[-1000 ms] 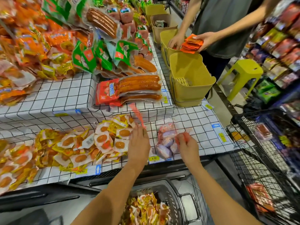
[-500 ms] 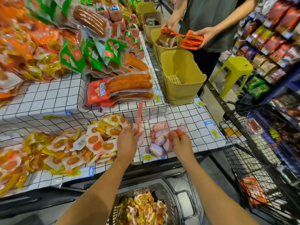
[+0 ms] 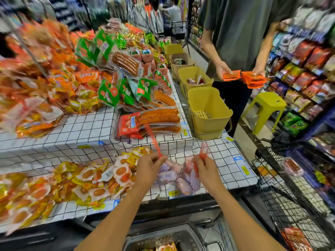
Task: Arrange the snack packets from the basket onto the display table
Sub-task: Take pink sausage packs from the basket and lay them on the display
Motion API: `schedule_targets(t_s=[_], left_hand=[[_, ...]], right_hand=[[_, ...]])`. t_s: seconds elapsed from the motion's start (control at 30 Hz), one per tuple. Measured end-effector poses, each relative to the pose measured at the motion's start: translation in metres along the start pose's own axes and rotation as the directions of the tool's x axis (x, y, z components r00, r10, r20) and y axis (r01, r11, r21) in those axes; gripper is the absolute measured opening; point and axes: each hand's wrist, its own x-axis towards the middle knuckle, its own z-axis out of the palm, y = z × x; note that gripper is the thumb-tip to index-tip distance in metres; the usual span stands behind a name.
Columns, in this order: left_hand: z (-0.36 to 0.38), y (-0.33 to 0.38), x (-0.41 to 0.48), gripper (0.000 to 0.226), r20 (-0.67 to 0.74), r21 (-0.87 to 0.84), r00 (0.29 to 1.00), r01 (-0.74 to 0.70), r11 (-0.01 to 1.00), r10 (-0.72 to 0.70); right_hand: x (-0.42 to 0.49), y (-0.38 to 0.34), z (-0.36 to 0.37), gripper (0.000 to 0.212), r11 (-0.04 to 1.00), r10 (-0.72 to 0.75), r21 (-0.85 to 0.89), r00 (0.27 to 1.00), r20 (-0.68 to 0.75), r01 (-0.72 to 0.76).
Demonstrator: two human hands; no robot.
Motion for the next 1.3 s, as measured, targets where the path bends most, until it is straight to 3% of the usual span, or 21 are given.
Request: schedule_targets(t_s=[0.2,0.37,0.63,0.87,0.97,1.1,1.2,1.3], left_hand=[[-0.013,0.027,-0.009,0.021,-0.035,-0.073,0.999,-0.027,0.997,0.024],[-0.037,0.040,-0.024,0.035,-0.085,-0.010,0.995,-0.062,0.998,0.061],[-0.087,0.045,-0.083,0.035,-0.301,0.047,0.953,-0.009,0.999,0.022],[-0.163,0.025,-0.162,0.040,-0.516,0.051,0.851,0.144,0.988,-0.097],[-0.201,0.018,-0.207,0.030,-0.607,0.074,0.788,0.184,0.980,-0.102],[-0.254,-0.002,-0.278,0.044,-0.702,0.027,0.697,0.232,0.972,-0.147],[-0.301,-0.020,-0.335,0.031,-0.759,-0.017,0.627,0.245,0.969,-0.172],[-0.348,-0.043,-0.397,0.042,-0.807,0.001,0.565,0.292,0.956,-0.172]], right_hand=[[-0.009,-0.028,-0.010,0.025,0.998,-0.056,0.030,0.997,0.044,0.055],[-0.011,-0.050,-0.015,0.026,0.994,-0.100,0.061,0.987,0.122,0.093],[-0.026,-0.092,0.019,0.031,0.967,-0.237,-0.007,0.917,0.319,0.253],[-0.087,-0.137,0.077,0.030,0.965,-0.255,0.084,0.811,0.526,0.249],[-0.123,-0.150,0.112,0.027,0.957,-0.276,0.096,0.765,0.582,0.273],[-0.178,-0.163,0.165,0.024,0.944,-0.292,0.075,0.703,0.649,0.322],[-0.224,-0.172,0.211,0.027,0.931,-0.294,0.048,0.663,0.689,0.363],[-0.278,-0.178,0.260,0.030,0.948,-0.252,0.056,0.632,0.733,0.313]])
